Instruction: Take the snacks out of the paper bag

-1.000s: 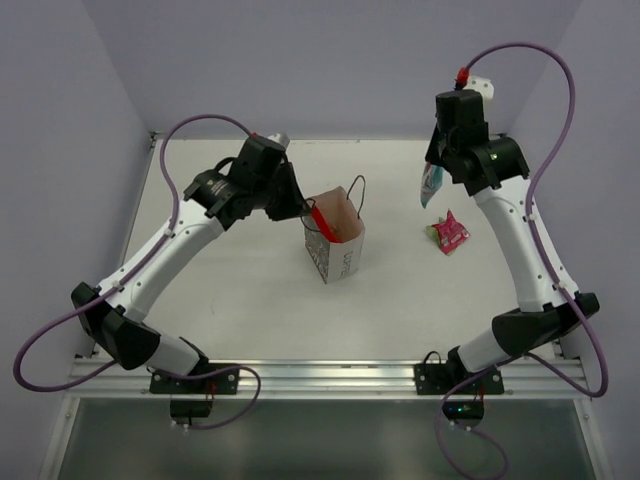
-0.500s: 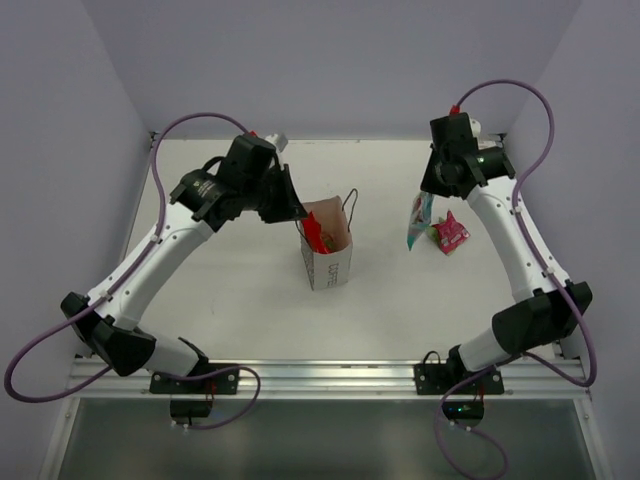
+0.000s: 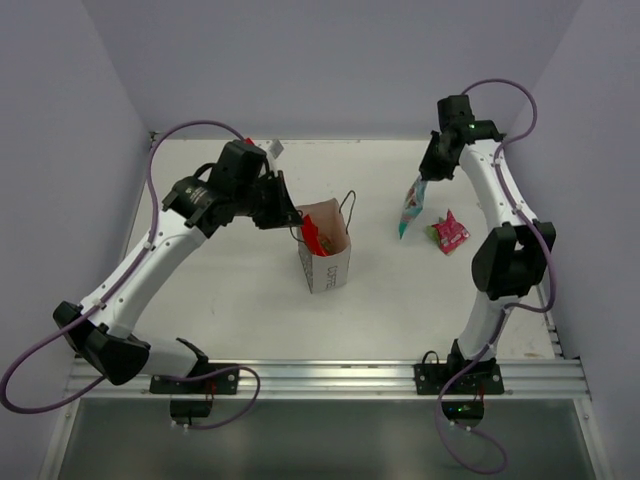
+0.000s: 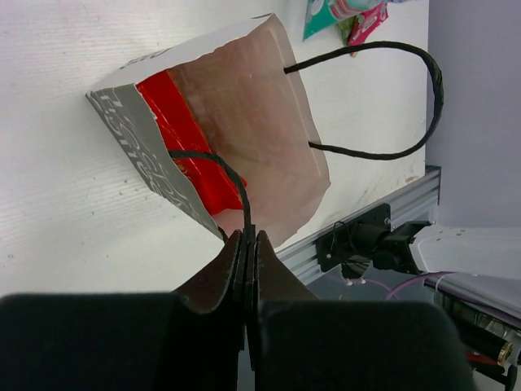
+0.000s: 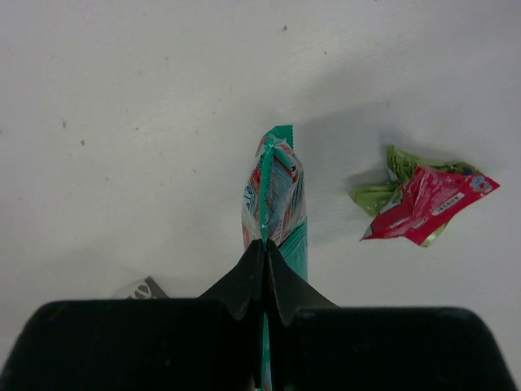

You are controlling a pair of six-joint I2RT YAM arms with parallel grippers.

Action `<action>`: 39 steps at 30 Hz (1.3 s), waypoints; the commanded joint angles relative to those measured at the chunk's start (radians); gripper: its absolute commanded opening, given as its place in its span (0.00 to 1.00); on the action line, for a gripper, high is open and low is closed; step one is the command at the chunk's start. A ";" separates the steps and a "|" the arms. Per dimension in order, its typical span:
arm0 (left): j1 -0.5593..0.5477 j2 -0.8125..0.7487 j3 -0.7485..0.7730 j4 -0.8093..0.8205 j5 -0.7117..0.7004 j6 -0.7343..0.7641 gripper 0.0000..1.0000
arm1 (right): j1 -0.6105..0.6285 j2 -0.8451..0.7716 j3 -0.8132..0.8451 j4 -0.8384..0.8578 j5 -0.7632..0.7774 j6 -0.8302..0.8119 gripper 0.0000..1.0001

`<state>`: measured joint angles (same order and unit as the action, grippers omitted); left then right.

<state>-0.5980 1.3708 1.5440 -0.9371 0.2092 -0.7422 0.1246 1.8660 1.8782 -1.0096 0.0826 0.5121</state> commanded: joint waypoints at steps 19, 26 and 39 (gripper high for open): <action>0.043 -0.047 -0.042 0.049 0.081 0.043 0.00 | -0.019 -0.056 -0.214 0.034 0.197 0.003 0.18; 0.043 -0.068 -0.067 0.050 0.075 0.038 0.00 | -0.016 -0.234 -0.338 0.063 0.215 -0.007 0.54; 0.043 -0.114 -0.140 0.070 0.076 0.018 0.00 | 0.363 -0.467 -0.246 -0.039 0.218 -0.023 0.53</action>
<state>-0.5621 1.2888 1.4178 -0.9031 0.2596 -0.7216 0.4164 1.4342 1.5257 -1.0008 0.2638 0.4900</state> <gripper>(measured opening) 0.030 0.531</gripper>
